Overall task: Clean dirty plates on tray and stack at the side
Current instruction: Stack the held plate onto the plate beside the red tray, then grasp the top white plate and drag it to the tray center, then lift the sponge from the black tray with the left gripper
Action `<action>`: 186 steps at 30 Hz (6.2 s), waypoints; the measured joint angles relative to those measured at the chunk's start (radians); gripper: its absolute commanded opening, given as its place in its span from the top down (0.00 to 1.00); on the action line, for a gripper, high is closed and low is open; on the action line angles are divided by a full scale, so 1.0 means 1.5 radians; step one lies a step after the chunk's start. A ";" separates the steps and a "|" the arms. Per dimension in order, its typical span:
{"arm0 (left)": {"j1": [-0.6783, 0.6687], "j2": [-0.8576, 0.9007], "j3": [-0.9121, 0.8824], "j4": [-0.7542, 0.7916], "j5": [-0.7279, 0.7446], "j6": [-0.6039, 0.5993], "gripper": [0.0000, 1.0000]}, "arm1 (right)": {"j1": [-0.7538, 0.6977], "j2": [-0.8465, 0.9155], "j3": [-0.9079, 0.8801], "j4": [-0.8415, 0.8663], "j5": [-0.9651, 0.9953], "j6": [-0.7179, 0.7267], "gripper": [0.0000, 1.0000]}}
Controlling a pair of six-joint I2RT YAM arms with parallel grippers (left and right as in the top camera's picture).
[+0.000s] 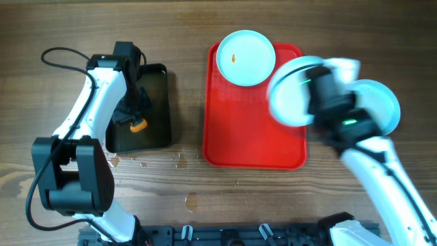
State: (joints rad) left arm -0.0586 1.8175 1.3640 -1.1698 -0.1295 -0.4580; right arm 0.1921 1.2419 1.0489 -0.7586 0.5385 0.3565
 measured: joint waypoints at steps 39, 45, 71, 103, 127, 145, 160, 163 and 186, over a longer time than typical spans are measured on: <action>0.000 0.000 0.000 0.004 0.005 0.000 0.96 | 0.017 0.260 0.024 0.415 -0.439 -0.151 0.45; 0.000 0.000 0.000 0.006 0.009 0.000 0.96 | 0.017 0.428 0.026 0.601 -0.398 -0.154 0.50; 0.000 0.000 0.000 0.006 0.015 0.000 0.96 | 0.017 0.379 0.038 0.038 -0.384 0.068 0.57; -0.001 0.000 -0.003 0.046 0.052 0.035 0.96 | 0.006 0.352 -0.052 0.185 -0.389 -0.107 0.96; 0.001 -0.018 -0.104 0.130 0.121 0.051 0.96 | 0.006 0.350 -0.052 0.168 -0.394 -0.089 0.96; -0.062 -0.089 -0.006 0.097 0.119 0.065 0.96 | 0.006 0.350 -0.052 0.168 -0.394 -0.089 0.96; -0.052 -0.086 -0.155 0.189 0.034 0.048 0.90 | 0.006 0.349 -0.052 0.164 -0.396 -0.089 0.96; -0.051 -0.086 -0.176 0.212 0.032 0.052 0.85 | 0.006 0.349 -0.052 0.164 -0.397 -0.089 0.96; -0.048 -0.086 -0.287 0.370 0.030 0.055 0.96 | 0.006 0.349 -0.052 0.159 -0.401 -0.089 0.96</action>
State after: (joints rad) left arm -0.1303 1.6886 0.9337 -0.6147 -0.0853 -0.3759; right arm 0.2012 1.7649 0.9714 -0.5205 -0.0624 0.2230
